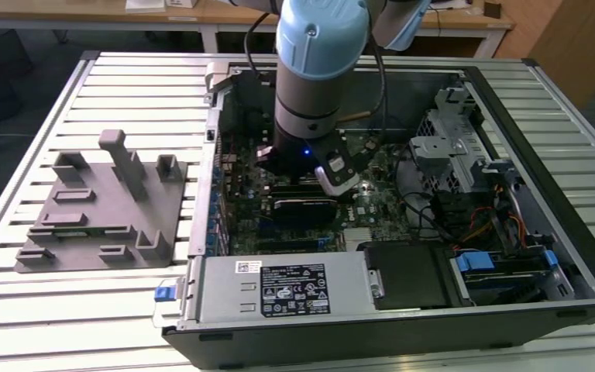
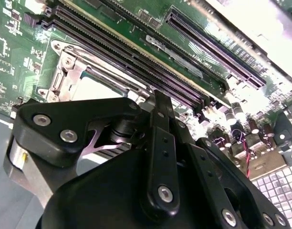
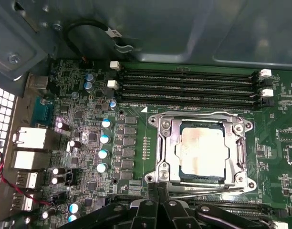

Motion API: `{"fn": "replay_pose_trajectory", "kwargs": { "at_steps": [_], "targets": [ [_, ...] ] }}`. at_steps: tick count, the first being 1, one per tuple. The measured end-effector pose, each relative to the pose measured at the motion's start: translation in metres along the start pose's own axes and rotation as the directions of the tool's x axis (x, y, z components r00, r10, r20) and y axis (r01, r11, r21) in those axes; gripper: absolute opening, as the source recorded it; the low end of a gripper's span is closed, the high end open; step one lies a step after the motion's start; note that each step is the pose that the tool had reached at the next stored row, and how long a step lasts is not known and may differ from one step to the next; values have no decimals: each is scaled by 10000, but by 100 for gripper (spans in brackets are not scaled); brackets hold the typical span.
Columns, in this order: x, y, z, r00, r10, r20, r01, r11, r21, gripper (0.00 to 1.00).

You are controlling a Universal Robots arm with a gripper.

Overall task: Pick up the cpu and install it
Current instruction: 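Install the second cpu locking lever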

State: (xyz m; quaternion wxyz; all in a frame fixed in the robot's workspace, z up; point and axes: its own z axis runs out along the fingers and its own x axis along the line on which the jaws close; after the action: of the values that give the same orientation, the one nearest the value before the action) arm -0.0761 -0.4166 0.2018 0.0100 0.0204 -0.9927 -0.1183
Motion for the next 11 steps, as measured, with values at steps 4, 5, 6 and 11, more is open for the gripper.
{"fn": "replay_pose_trajectory", "kwargs": {
  "at_steps": [4, 5, 6, 11],
  "targets": [
    [1, -40, -11, 10000, 0, -1, 0, 10000, 3, 11],
    [2, -46, -12, 10000, 0, -2, 0, 10000, 3, 11],
    [2, -49, -13, 10000, 1, -1, -1, 10000, 3, 11],
    [4, -58, 7, 10000, -6, 1, 6, 10000, -82, 11]
  ]
}}
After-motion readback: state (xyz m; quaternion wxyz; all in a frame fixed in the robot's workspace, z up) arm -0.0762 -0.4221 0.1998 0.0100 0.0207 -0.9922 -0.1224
